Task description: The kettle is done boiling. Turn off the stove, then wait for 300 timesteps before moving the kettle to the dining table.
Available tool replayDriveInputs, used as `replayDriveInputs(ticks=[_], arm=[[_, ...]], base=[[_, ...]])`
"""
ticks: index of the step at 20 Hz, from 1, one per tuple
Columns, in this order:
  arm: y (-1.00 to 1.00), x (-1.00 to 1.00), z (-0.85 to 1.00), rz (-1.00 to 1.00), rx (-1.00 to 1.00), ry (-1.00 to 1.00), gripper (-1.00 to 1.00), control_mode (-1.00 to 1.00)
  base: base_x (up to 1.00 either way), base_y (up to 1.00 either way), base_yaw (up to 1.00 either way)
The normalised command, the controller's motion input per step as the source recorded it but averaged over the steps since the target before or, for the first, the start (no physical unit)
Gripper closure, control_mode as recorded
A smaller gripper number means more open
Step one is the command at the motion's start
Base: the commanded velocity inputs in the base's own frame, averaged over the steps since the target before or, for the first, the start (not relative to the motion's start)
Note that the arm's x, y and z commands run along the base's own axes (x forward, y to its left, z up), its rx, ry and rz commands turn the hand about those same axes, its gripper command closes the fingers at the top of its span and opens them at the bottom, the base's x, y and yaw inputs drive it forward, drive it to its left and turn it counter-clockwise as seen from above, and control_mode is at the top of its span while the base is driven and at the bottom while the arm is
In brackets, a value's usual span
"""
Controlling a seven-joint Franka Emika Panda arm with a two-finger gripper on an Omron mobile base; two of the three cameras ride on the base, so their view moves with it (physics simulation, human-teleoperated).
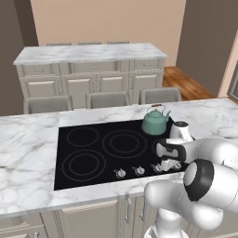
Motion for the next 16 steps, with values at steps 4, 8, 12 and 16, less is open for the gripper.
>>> replayDriveInputs(ticks=[4, 8, 12, 16], arm=[[0.0, -0.25, -0.06, -0.32, 0.0, -0.03, 1.0, -1.0], [0.0, -0.26, -0.09, -0.33, 0.0, -0.03, 1.0, -1.0], [0.0, -0.21, -0.12, -0.33, 0.0, -0.02, 1.0, -1.0], [0.03, -0.16, -0.11, -0.32, 0.0, -0.02, 1.0, -1.0]], base=[[0.0, 0.0, 0.0], [0.0, 0.0, 0.0], [0.0, 0.0, 0.0], [0.0, 0.0, 0.0]])
